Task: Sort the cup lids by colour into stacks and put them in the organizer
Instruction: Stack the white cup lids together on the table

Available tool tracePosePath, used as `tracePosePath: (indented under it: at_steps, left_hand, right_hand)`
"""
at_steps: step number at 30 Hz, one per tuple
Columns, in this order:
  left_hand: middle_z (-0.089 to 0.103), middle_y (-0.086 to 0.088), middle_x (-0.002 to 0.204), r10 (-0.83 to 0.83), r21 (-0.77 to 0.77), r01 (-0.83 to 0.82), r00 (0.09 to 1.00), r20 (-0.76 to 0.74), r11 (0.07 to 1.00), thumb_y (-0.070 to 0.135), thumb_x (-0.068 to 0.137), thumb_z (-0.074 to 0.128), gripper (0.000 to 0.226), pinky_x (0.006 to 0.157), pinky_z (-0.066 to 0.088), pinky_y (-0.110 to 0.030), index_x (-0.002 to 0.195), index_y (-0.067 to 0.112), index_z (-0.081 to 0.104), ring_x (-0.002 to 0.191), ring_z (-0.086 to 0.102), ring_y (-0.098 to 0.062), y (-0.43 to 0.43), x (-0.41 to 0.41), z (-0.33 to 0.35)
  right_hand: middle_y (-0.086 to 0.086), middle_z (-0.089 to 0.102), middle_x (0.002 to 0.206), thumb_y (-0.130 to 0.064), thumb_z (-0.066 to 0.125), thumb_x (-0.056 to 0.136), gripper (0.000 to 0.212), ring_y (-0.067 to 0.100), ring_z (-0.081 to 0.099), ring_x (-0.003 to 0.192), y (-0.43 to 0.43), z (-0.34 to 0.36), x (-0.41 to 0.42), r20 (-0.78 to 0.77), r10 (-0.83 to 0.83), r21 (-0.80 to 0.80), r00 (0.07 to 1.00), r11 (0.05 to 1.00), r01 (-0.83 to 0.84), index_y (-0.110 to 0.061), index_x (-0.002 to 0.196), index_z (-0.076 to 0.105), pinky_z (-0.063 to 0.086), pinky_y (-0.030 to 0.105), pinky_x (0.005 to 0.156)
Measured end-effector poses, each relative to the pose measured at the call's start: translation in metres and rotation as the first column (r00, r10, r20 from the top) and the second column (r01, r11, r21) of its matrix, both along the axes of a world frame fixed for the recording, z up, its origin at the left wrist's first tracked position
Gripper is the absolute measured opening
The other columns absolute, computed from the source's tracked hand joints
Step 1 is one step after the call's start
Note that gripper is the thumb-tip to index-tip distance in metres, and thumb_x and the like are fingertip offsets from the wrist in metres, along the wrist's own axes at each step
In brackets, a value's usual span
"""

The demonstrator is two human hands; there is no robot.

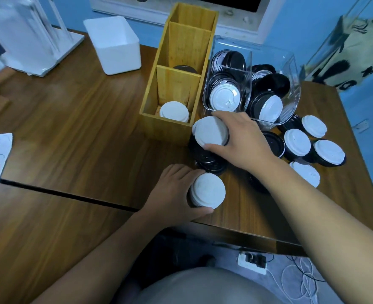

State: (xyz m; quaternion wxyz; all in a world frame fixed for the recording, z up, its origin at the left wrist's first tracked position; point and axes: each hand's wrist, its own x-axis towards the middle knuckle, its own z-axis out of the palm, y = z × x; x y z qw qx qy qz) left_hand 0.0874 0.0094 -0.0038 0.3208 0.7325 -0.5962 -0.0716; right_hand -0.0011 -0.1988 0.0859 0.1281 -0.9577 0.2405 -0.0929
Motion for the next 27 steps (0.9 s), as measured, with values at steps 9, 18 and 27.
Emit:
tracePosePath:
  at_steps: [9, 18, 27]
  left_hand:
    - [0.064, 0.008, 0.12, -0.009, 0.022, 0.009, 1.0, 0.016, 1.0, 0.073, 0.067, 0.076, 0.084, 0.105, 0.042, -0.044, 0.132, 0.024, 0.059, 0.115, 0.056, -0.015, -0.002, 0.002, -0.005]
    - [0.068, 0.007, 0.122, -0.039, 0.014, 0.039, 0.999, 0.034, 0.999, 0.077, 0.064, 0.076, 0.094, 0.107, 0.037, -0.04, 0.137, 0.022, 0.057, 0.118, 0.054, -0.017, -0.003, 0.0, -0.008]
    - [0.069, 0.007, 0.121, -0.063, 0.006, 0.063, 0.998, 0.03, 0.998, 0.082, 0.064, 0.07, 0.099, 0.109, 0.031, -0.034, 0.139, 0.018, 0.056, 0.118, 0.05, -0.013, -0.001, -0.002, -0.005]
  right_hand:
    - [-0.022, 0.05, 0.138, -0.063, 0.076, 0.071, 0.083, 0.005, 0.043, 0.131, 0.025, -0.014, -0.122, -0.018, 0.025, 0.231, 1.0, 0.973, -0.021, -0.033, 0.143, 0.049, 0.038, 0.032, 0.111]
    - [-0.015, 0.047, 0.145, -0.047, 0.082, 0.077, 0.079, 0.013, 0.044, 0.132, 0.05, -0.032, -0.106, 0.048, 0.241, 0.291, 0.969, 0.925, -0.244, -0.024, 0.146, 0.05, 0.035, 0.028, 0.113]
    - [-0.012, 0.045, 0.146, -0.047, 0.079, 0.081, 0.082, 0.012, 0.04, 0.131, 0.057, -0.032, -0.085, -0.072, 0.291, 0.267, 0.954, 0.927, -0.263, -0.025, 0.151, 0.044, 0.031, 0.023, 0.113]
